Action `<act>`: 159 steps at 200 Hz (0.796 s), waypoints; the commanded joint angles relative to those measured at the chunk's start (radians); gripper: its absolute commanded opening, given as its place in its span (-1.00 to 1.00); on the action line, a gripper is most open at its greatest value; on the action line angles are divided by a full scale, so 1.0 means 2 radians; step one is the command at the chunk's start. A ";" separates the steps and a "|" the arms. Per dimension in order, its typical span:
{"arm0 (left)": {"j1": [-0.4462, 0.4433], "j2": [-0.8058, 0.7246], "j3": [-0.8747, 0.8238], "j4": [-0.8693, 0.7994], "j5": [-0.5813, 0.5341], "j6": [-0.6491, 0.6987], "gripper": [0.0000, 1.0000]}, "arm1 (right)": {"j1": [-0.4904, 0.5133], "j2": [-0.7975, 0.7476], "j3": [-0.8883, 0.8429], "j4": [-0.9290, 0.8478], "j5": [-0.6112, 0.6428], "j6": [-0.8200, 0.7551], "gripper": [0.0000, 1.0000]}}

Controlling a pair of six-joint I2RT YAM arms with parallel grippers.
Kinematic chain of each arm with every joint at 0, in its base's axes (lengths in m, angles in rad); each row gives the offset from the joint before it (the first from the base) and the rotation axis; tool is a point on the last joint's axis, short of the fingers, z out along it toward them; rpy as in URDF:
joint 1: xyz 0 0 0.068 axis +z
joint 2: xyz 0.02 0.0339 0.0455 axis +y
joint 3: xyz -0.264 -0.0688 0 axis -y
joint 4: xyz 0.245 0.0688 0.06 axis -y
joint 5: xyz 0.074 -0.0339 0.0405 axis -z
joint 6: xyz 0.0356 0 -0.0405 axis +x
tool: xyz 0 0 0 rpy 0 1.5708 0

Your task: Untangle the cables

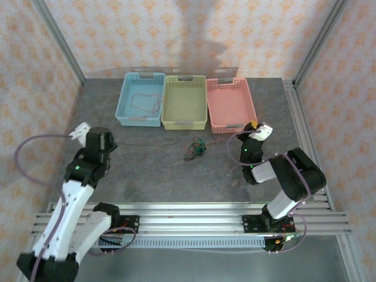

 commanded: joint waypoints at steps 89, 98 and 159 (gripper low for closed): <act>0.057 -0.075 0.061 -0.099 -0.159 -0.010 -1.00 | -0.002 -0.004 -0.003 0.014 0.208 -0.011 -1.00; 0.057 -0.071 0.068 -0.102 -0.162 -0.005 -1.00 | -0.002 -0.003 -0.001 0.013 0.220 -0.012 -1.00; 0.059 -0.058 0.141 -0.156 -0.184 0.008 -1.00 | -0.003 -0.006 -0.001 0.014 0.240 -0.015 -1.00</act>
